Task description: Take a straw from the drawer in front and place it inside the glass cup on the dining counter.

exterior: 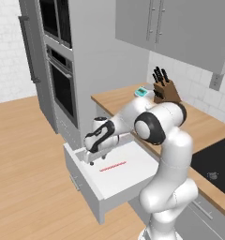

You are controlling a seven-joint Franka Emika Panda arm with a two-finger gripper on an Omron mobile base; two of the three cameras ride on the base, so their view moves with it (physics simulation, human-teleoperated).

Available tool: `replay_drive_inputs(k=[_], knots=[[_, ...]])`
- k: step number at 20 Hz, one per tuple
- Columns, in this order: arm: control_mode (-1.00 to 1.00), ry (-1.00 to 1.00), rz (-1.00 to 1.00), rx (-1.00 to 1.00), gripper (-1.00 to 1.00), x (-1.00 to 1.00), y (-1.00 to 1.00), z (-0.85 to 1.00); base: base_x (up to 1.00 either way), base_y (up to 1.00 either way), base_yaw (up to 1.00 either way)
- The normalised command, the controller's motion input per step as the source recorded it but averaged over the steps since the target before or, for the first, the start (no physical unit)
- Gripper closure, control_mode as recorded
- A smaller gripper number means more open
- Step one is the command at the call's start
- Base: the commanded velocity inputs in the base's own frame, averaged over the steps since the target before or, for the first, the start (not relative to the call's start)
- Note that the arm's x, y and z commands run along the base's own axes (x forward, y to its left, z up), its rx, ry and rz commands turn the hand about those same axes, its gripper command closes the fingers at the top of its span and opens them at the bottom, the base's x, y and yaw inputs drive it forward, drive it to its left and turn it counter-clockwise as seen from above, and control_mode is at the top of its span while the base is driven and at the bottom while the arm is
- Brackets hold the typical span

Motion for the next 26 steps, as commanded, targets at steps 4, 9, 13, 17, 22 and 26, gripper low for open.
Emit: replay_drive_inputs(k=[4, 9, 13, 17, 22, 26], knots=[[-1.0, 0.0, 0.08, 0.0, -1.0, 0.05, -0.78, 0.04, 0.0, 0.0, 0.0], [-1.0, 0.0, 0.26, -0.02, -1.0, 0.12, -0.28, -0.27, 0.0, 0.0, 0.0], [-1.0, 0.0, 0.26, -0.05, -1.0, 0.36, -0.1, -0.42, 0.0, 0.0, 0.0], [-1.0, 0.0, 0.26, -0.03, -1.0, 0.22, -0.06, -0.37, 0.0, 0.0, 0.0], [-1.0, 0.0, 0.27, 0.0, -1.0, 0.03, -0.05, -0.33, 0.0, 0.0, 0.0], [-1.0, 0.0, 0.2, 0.0, -1.0, 0.11, -0.01, -0.43, 0.0, 0.0, 0.0]])
